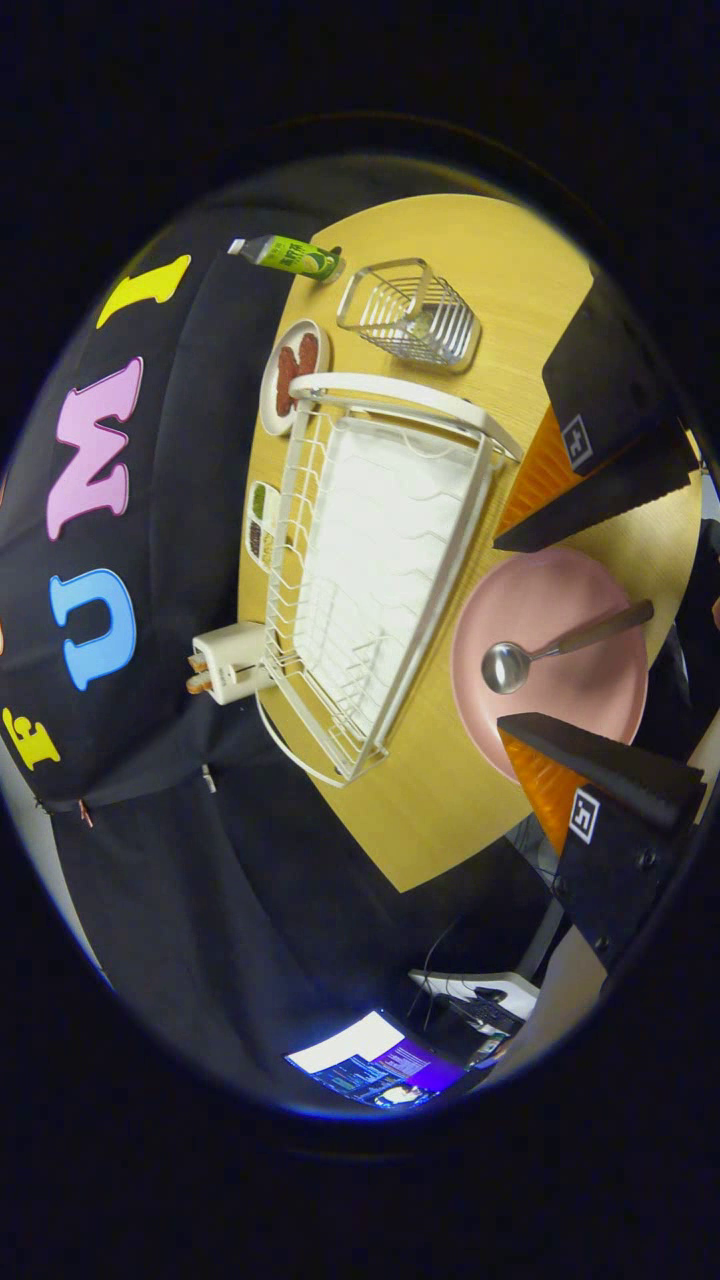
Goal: Take the plate from the dish rack, then take the spoon from the basket and place it into the plate.
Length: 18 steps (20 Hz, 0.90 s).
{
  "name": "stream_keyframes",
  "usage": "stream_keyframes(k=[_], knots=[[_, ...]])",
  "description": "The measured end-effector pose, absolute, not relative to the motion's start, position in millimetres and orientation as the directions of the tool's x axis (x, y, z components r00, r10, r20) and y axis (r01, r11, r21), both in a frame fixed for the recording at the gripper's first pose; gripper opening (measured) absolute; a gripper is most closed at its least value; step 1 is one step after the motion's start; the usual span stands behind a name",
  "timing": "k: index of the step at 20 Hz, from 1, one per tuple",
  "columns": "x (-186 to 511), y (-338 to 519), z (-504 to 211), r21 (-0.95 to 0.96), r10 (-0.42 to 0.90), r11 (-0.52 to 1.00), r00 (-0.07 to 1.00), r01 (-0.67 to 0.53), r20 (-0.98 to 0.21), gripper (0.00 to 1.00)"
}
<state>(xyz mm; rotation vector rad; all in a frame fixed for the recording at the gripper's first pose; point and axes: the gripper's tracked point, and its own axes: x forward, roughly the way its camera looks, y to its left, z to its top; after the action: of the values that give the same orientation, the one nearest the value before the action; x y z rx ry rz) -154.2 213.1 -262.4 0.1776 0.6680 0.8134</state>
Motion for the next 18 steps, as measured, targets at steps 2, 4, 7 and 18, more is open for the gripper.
stream_keyframes(k=[2,4,7,18], knots=[[-134.8,201.0,-233.9,0.367,0.697,0.715,0.562,-0.595,-0.445,0.99],[-111.0,184.8,-206.4,0.325,0.655,0.755,0.635,-0.57,-0.409,0.99],[-79.7,158.1,-168.3,0.294,0.591,0.806,0.72,-0.513,-0.365,0.99],[-26.9,37.5,-48.2,0.117,0.292,0.954,0.945,-0.277,-0.149,0.98]])
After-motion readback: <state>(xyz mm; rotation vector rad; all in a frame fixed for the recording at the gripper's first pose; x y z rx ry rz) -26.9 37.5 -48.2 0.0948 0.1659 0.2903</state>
